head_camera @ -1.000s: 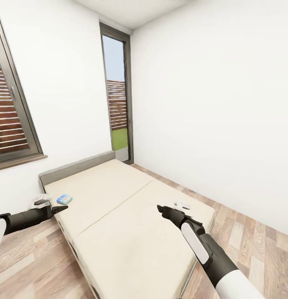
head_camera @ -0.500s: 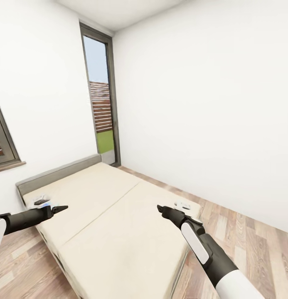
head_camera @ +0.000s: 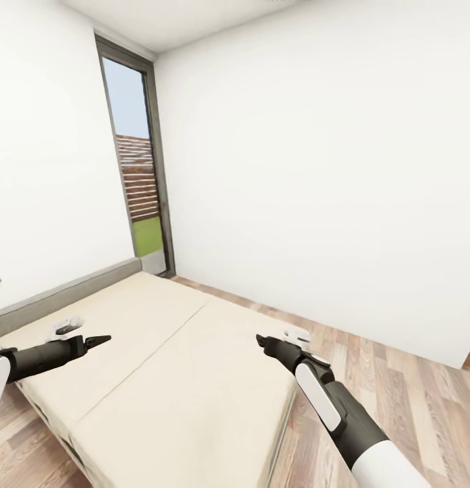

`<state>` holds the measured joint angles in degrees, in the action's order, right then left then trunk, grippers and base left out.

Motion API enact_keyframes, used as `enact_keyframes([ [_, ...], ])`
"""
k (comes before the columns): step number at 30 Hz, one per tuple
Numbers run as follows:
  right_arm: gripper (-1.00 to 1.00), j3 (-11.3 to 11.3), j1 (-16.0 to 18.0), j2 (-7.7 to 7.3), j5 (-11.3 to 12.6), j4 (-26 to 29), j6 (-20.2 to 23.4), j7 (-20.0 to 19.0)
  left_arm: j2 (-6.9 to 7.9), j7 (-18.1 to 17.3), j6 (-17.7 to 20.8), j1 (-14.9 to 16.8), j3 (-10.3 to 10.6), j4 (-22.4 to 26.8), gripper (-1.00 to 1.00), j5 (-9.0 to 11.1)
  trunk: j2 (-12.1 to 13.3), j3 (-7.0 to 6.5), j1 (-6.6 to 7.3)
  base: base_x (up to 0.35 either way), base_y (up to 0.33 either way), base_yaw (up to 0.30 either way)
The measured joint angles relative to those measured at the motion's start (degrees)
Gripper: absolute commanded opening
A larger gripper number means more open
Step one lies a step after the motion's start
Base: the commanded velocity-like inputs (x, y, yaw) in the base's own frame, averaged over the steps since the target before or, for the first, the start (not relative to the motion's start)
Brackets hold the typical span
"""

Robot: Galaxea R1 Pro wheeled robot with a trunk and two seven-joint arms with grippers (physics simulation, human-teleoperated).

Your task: Put all the toys in the child's room - the three board games (two on the bed and one on the table), the two jigsaw puzzles on the table, and the tennis ball on the table - inside the toy box on the table in the child's room.

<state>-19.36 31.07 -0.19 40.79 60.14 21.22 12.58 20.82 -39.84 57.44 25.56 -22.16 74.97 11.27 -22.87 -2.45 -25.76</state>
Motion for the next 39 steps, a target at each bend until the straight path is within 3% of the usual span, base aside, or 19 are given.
enact_keyframes([
  [12,1.0,-0.01,0.0,0.02,0.0,0.0,0.02,0.0,0.0,-0.02,0.0,-0.04,-0.01,0.0,1.0,0.01,0.0,-0.6,0.0,0.0,0.18,-0.247],
  [39,1.0,-0.01,0.0,0.02,0.01,0.0,0.01,0.04,0.01,-0.04,0.0,-0.05,-0.04,-0.01,1.0,-0.03,0.0,-1.99,0.0,0.0,0.042,-0.247],
])
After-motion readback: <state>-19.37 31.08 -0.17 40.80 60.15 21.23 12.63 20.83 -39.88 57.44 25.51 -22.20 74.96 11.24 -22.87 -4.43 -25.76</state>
